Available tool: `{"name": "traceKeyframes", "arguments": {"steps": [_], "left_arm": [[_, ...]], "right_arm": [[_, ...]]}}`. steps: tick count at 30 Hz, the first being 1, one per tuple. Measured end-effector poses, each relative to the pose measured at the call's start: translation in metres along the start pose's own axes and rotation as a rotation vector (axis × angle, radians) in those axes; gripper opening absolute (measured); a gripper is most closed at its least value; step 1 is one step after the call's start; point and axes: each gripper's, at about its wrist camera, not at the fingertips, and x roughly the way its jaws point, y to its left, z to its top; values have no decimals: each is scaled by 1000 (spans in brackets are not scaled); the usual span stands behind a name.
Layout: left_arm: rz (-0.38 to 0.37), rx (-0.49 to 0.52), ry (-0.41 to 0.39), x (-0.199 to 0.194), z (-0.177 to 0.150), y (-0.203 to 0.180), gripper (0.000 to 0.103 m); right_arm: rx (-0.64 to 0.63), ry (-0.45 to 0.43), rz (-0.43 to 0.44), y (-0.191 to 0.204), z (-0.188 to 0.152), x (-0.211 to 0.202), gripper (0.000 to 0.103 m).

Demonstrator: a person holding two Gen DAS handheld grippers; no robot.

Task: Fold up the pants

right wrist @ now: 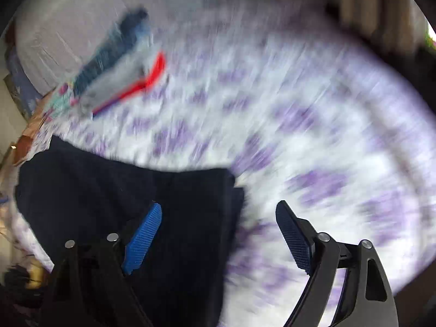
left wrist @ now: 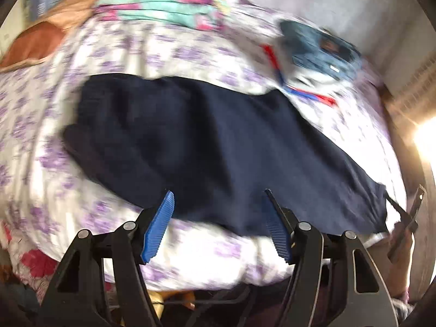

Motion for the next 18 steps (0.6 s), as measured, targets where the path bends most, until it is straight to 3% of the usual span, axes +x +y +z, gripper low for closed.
{"name": "traceKeyframes", "arguments": {"steps": [1,2,3,5,7,10,12,15,18], "left_arm": [[11,-30,0,4,4,10,64],[20,-55,9,8,6,19,64],[36,-80,21,14,8,31,65],[53,-105,47,26,10,48,65],[55,-107,52,34,9,51,65],[53,-79,64,44,7,39,65],[53,-56,70,48,4,23,65],[63,4,79,57,0,5,65],[50,34,88,64,-6,-1,63]], "right_arm": [[5,58,66,2,2,15,30],[-31,52,61,9,2,15,19],[-138,21,24,26,2,9,14],[-181,-51,39,35,3,-7,12],[-127,-134,33,22,12,-24,12],[-87,-225,45,9,31,-48,12],[-81,-240,37,1,51,-55,12],[-65,-211,-5,-16,78,-46,12],[5,-52,-72,-44,85,13,17]]}}
